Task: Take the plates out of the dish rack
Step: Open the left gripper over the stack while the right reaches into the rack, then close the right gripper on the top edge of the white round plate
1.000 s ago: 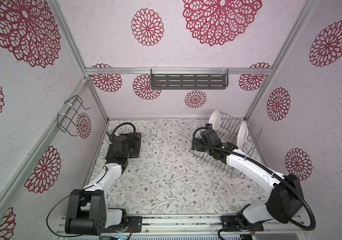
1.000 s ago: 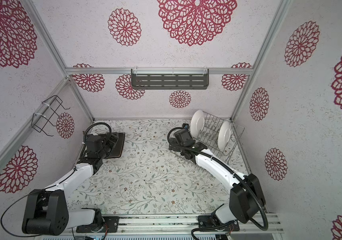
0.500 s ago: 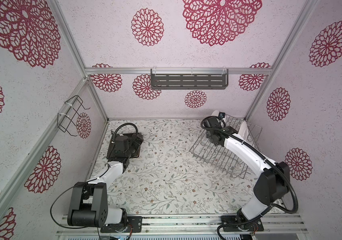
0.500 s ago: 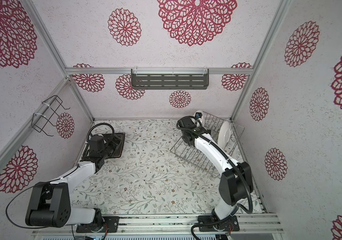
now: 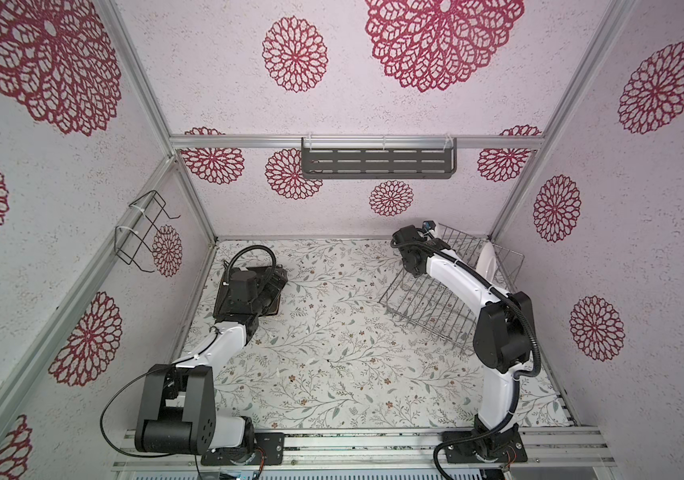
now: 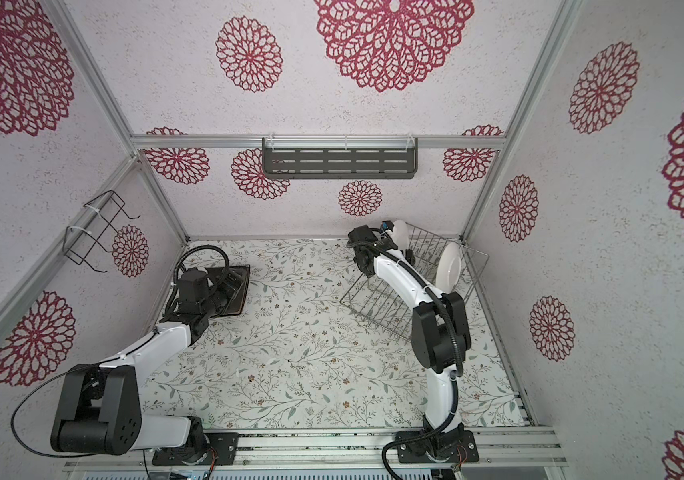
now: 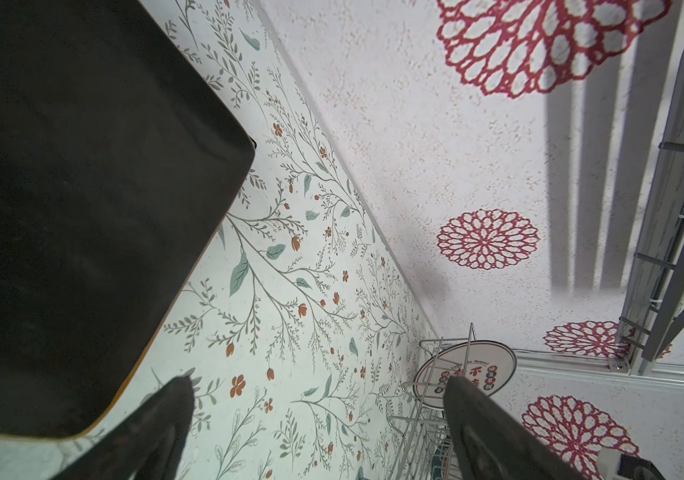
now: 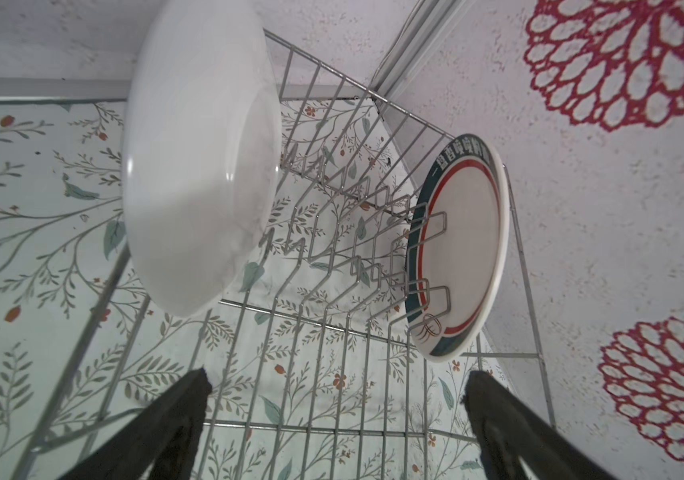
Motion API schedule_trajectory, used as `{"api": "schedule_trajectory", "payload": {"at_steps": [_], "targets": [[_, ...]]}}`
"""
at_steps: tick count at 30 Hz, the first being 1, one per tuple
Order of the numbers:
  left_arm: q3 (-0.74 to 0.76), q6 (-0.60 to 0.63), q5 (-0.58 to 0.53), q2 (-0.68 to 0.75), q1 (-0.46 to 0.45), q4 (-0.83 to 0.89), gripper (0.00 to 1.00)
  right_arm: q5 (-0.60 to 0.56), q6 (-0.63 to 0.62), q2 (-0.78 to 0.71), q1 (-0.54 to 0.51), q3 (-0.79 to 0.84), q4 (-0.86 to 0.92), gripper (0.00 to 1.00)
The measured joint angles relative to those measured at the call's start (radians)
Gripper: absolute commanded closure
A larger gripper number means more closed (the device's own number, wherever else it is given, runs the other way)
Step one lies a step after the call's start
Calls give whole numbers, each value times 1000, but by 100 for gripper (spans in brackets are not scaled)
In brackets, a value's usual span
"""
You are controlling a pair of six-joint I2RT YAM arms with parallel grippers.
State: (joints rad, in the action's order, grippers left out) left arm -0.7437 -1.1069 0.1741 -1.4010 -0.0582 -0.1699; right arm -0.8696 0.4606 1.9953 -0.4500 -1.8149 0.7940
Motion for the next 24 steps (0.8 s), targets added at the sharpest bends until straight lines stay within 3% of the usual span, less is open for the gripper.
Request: {"api": "schedule_trajectory", "payload": {"at_steps": [13, 24], "targets": [[-40, 22, 2, -10, 0, 19, 1, 12, 7, 257, 2, -359, 45, 12], [-63, 23, 23, -45, 0, 20, 0, -4, 58, 325, 21, -399, 5, 28]]}}
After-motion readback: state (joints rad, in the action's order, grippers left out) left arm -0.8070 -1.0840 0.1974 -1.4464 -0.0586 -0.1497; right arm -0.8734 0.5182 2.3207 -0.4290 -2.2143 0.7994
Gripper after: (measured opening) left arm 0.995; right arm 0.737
